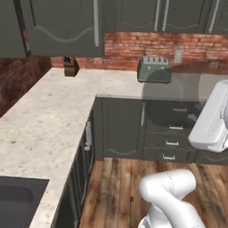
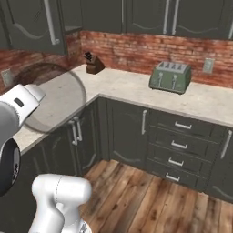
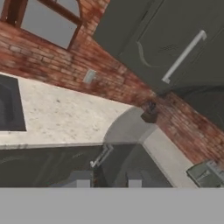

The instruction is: Pick the jar and jar from the dining table and place them in the open cabinet. Close the cabinet after placing the objects.

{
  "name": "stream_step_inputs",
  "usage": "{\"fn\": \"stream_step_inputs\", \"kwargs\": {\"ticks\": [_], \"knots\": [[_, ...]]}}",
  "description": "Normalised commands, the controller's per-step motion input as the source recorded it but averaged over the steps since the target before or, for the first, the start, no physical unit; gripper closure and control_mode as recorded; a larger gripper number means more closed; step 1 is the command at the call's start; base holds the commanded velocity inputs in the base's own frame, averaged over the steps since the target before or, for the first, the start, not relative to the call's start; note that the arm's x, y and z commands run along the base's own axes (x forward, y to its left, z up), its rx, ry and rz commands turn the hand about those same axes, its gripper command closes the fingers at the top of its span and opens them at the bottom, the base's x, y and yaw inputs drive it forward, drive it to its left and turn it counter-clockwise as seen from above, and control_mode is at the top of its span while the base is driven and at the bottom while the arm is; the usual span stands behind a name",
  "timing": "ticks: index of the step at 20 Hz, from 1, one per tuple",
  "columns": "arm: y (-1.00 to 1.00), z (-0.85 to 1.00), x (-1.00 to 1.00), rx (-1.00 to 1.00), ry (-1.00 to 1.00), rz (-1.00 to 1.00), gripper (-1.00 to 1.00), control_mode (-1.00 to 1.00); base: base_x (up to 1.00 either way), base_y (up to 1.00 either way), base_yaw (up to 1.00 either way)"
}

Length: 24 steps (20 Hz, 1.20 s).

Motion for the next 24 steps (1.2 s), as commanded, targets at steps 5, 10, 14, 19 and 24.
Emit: {"fn": "stream_step_inputs", "kwargs": {"ticks": [5,10,14,19,24], "knots": [[0.0,0.0,0.0,0.0,0.0,0.0,1.0,1.0,0.76,-0.39,0.28],[0.0,0.0,0.0,0.0,0.0,0.0,1.0,1.0,0.61,-0.43,0.31],[0.0,0.0,0.0,0.0,0.0,0.0,1.0,1.0,0.52,-0.39,0.34],[0.0,0.0,0.0,0.0,0.0,0.0,1.0,1.0,0.42,-0.41,0.34],[0.0,0.0,0.0,0.0,0.0,0.0,1.0,1.0,0.34,-0.42,0.35]]}}
